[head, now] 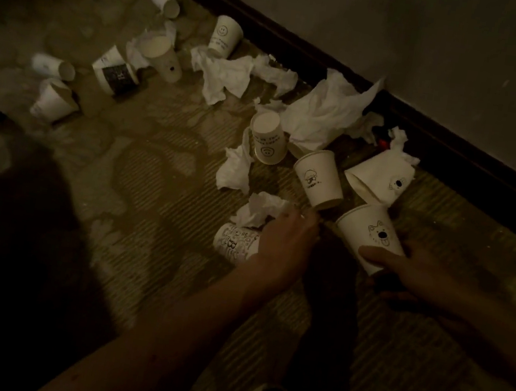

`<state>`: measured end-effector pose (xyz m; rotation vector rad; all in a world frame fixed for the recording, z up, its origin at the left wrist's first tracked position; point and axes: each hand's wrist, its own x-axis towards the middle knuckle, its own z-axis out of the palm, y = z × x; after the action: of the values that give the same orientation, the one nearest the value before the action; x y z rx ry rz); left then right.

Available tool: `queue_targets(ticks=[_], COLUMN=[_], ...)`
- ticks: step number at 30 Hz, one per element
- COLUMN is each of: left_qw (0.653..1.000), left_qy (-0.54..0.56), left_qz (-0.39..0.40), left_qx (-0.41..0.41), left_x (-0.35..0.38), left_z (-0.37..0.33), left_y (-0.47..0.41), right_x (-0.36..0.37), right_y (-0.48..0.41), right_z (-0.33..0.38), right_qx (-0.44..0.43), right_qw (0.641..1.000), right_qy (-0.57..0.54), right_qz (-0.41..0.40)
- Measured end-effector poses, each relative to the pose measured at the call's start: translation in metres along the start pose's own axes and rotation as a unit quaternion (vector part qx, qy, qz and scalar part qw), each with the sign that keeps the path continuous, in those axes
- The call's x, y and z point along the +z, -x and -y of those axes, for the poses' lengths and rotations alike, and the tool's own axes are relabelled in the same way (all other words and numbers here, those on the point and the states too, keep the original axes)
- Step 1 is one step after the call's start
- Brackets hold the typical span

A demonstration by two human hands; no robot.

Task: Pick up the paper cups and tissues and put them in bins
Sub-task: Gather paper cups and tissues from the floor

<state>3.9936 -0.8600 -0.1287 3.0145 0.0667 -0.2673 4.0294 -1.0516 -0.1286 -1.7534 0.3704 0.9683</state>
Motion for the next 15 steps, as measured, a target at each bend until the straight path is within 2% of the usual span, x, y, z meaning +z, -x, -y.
queue_targets(ticks=[5, 9, 11, 13, 15], left_qw=[0.995, 0.968, 0.931, 0.871, 0.822], left_qy=[0.091, 0.248, 0.362, 0.485, 0.558], left_qz=[0.039, -0.021, -0.046, -0.06, -0.083], left_qx=[0.013, 0.014, -0.011, -0.048, -0.084], left_x=[0.003, -0.012, -0.025, -0.04, -0.056], left_z=[0.008, 0.011, 0.018, 0.029, 0.043], left_y=[-0.001, 0.003, 0.007, 0.01, 0.012], right_x=[0.006, 0.006, 0.003, -0.001, -0.004], right_y=[0.012, 0.023, 0.029, 0.038, 0.046], right_z=[0.017, 0.035, 0.052, 0.077, 0.105], right_qx=[-0.026, -0.042, -0.048, -0.054, -0.069], right_qw=[1.0, 0.998, 0.995, 0.988, 0.972], right_qy=[0.013, 0.046, 0.074, 0.141, 0.22], right_qz=[0.006, 0.027, 0.035, 0.044, 0.042])
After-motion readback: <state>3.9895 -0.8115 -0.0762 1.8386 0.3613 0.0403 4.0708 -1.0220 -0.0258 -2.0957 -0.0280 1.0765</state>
